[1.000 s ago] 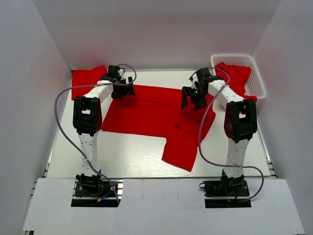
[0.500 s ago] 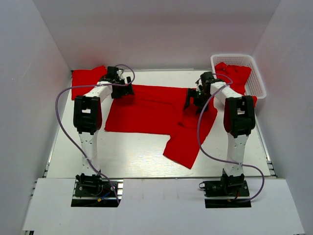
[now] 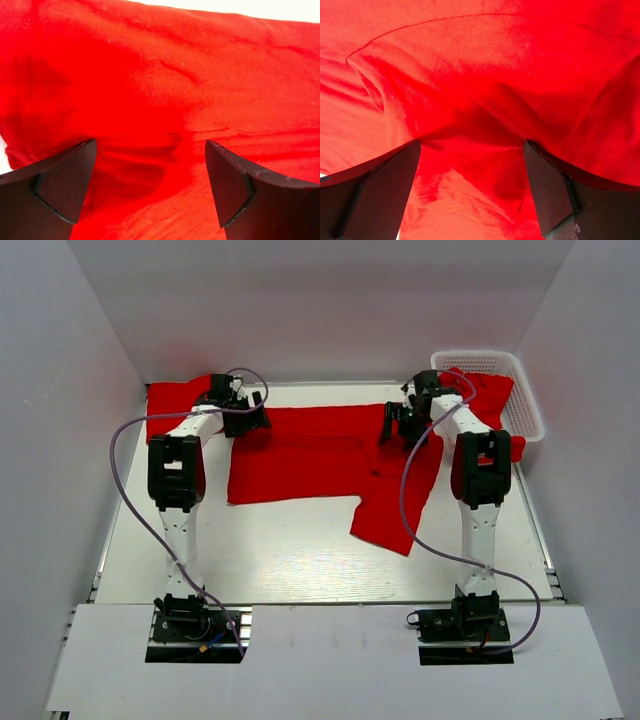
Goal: Fold and stack the t-shirts
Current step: Fold the flattened tshirt in 1/3 of the way, then grap the side of the flattened tshirt closest away from the robot with both arms
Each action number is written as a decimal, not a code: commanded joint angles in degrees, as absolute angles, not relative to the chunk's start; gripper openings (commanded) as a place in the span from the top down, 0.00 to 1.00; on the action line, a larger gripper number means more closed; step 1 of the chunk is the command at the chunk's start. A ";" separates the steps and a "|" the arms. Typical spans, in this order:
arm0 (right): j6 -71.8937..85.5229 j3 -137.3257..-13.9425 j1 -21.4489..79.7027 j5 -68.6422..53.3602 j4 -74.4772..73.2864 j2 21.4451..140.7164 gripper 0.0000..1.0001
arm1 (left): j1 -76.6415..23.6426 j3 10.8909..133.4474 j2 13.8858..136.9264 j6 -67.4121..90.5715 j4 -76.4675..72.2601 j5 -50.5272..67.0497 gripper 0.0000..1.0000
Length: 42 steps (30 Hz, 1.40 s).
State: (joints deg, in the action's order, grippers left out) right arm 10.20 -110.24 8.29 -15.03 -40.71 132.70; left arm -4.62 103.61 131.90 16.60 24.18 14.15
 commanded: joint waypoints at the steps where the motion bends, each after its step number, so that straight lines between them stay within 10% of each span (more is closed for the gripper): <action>1: 3.87 -116.34 7.56 -11.34 -43.66 136.05 0.10 | -3.60 107.21 134.91 16.26 24.96 17.22 0.00; 11: -2.02 -113.48 9.05 -16.61 -40.87 124.55 0.10 | -4.83 105.48 123.76 14.68 30.13 15.91 0.00; 24: 15.90 -68.39 11.43 -9.15 -26.02 90.54 0.10 | -4.04 60.08 84.93 24.43 28.92 2.91 0.00; 32: 17.14 -59.43 11.25 -10.19 -27.25 83.59 0.10 | -4.04 51.77 87.08 27.51 21.56 -1.49 0.00; 38: 17.23 -58.89 11.25 -8.97 -27.95 83.76 0.10 | -4.04 53.61 95.61 27.51 18.99 0.97 0.16; 42: 18.01 -58.27 11.16 -6.51 -28.39 82.97 0.10 | -4.04 54.14 98.79 27.51 19.51 1.49 0.56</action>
